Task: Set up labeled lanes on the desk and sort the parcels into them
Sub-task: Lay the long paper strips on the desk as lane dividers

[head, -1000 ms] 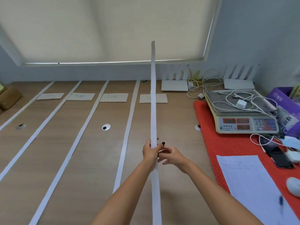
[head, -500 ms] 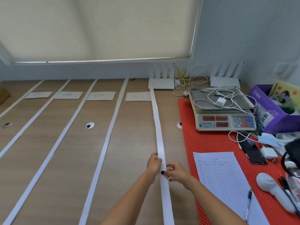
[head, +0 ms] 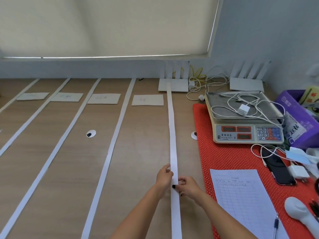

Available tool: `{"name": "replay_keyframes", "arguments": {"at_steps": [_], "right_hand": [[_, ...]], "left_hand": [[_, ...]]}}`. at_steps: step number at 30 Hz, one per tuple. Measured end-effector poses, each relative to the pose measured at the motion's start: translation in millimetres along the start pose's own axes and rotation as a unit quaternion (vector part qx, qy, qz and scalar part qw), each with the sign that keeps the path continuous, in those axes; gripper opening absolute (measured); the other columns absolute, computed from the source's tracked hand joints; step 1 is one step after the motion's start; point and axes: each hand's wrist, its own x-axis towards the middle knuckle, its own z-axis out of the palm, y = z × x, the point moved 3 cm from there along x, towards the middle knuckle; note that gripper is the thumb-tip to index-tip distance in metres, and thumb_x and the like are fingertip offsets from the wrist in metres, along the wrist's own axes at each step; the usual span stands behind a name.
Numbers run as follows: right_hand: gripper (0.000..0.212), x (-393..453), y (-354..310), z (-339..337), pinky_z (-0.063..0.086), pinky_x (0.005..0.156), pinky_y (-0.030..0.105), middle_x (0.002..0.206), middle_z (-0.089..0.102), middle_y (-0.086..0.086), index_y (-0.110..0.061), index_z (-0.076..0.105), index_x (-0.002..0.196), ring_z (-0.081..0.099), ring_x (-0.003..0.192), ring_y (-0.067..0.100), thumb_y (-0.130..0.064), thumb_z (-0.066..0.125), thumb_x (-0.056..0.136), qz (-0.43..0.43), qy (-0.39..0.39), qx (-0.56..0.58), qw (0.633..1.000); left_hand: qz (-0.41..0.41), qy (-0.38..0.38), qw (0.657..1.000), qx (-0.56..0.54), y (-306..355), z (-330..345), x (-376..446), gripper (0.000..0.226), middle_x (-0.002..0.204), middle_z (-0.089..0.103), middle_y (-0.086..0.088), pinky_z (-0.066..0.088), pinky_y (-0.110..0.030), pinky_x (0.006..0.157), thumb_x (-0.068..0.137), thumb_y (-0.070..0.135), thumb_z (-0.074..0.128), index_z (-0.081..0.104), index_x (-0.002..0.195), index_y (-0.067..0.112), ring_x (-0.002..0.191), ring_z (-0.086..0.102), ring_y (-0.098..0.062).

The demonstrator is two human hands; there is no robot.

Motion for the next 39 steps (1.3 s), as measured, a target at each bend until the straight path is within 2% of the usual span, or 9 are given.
{"name": "replay_keyframes", "arguments": {"at_steps": [3, 8, 13, 16, 20, 22, 28, 33, 39], "right_hand": [[0.021, 11, 4, 5, 0.052, 0.06, 0.023, 0.074, 0.064, 0.008, 0.001, 0.065, 0.104, 0.063, 0.066, 0.017, -0.007, 0.064, 0.085, 0.012, -0.002, -0.042, 0.999], [0.016, 30, 4, 18, 0.054, 0.059, 0.023, 0.076, 0.062, 0.009, 0.001, 0.065, 0.096, 0.062, 0.06, 0.016, -0.011, 0.064, 0.085, 0.026, 0.006, -0.114, 0.993], [0.01, 39, 8, 22, 0.052, 0.063, 0.031, 0.064, 0.057, 0.003, -0.008, 0.06, 0.084, 0.056, 0.055, 0.018, -0.017, 0.062, 0.088, 0.044, 0.016, -0.163, 0.985], [0.015, 39, 7, 16, 0.054, 0.068, 0.036, 0.075, 0.062, 0.01, -0.008, 0.06, 0.084, 0.059, 0.061, 0.022, -0.023, 0.061, 0.088, 0.063, 0.037, -0.192, 0.979], [0.042, 37, -9, 5, 0.053, 0.068, 0.036, 0.112, 0.062, 0.029, 0.014, 0.055, 0.115, 0.058, 0.068, 0.023, -0.018, 0.058, 0.088, 0.051, 0.06, -0.197, 0.977], [0.042, 30, -23, 3, 0.055, 0.072, 0.038, 0.117, 0.06, 0.029, 0.012, 0.054, 0.119, 0.064, 0.075, 0.026, -0.016, 0.058, 0.088, 0.037, 0.063, -0.189, 0.979], [0.039, -5, -69, 3, 0.049, 0.066, 0.027, 0.097, 0.058, 0.009, -0.006, 0.053, 0.124, 0.056, 0.079, 0.02, -0.012, 0.059, 0.087, -0.034, 0.036, -0.14, 0.989], [0.046, -40, -103, 10, 0.046, 0.078, 0.029, 0.114, 0.057, 0.009, -0.013, 0.051, 0.128, 0.056, 0.095, 0.019, -0.008, 0.061, 0.084, -0.118, 0.036, -0.117, 0.985], [0.055, -67, -132, 34, 0.044, 0.068, 0.019, 0.124, 0.055, 0.01, -0.02, 0.048, 0.134, 0.057, 0.099, 0.017, -0.009, 0.062, 0.082, -0.181, 0.046, -0.117, 0.975]], "left_hand": [[-0.009, -0.002, 1.0, 0.011, -3, -4, 10, 0.048, 0.126, 0.056, -0.008, 0.044, -0.039, 0.101, 0.094, 0.006, 0.035, 0.038, 0.141, 0.016, 0.114, 0.054, -0.023], [-0.029, 0.0, 1.0, 0.013, -16, -15, 22, 0.047, 0.122, 0.059, -0.006, 0.049, -0.031, 0.09, 0.093, 0.007, 0.035, 0.043, 0.138, 0.018, 0.107, 0.057, -0.021], [-0.046, 0.001, 0.999, 0.014, -20, -18, 29, 0.047, 0.126, 0.056, -0.012, 0.047, -0.039, 0.099, 0.094, 0.007, 0.036, 0.04, 0.14, 0.015, 0.113, 0.056, -0.027], [-0.04, 0.016, 0.999, 0.029, -14, -27, 29, 0.048, 0.125, 0.055, -0.013, 0.048, -0.036, 0.094, 0.093, 0.007, 0.036, 0.04, 0.14, 0.016, 0.104, 0.057, -0.025], [-0.009, 0.037, 0.999, 0.021, 3, -45, 24, 0.047, 0.119, 0.055, -0.011, 0.045, -0.027, 0.073, 0.091, 0.008, 0.039, 0.043, 0.138, 0.016, 0.076, 0.051, -0.015], [0.004, 0.049, 0.999, 0.011, 14, -54, 17, 0.048, 0.116, 0.056, -0.01, 0.044, -0.029, 0.078, 0.09, 0.008, 0.04, 0.044, 0.137, 0.015, 0.081, 0.052, -0.017], [0.068, 0.073, 0.995, 0.016, 47, -72, -24, 0.045, 0.12, 0.055, -0.009, 0.045, -0.033, 0.092, 0.092, 0.01, 0.04, 0.046, 0.136, 0.016, 0.101, 0.054, -0.021], [0.136, 0.088, 0.985, 0.066, 63, -84, -70, 0.047, 0.126, 0.054, -0.007, 0.041, -0.026, 0.083, 0.091, 0.006, 0.044, 0.044, 0.137, 0.017, 0.103, 0.051, -0.017], [0.185, 0.105, 0.972, 0.102, 75, -116, -99, 0.051, 0.128, 0.052, -0.008, 0.04, -0.024, 0.08, 0.089, 0.004, 0.047, 0.043, 0.139, 0.017, 0.102, 0.051, -0.016]]}}
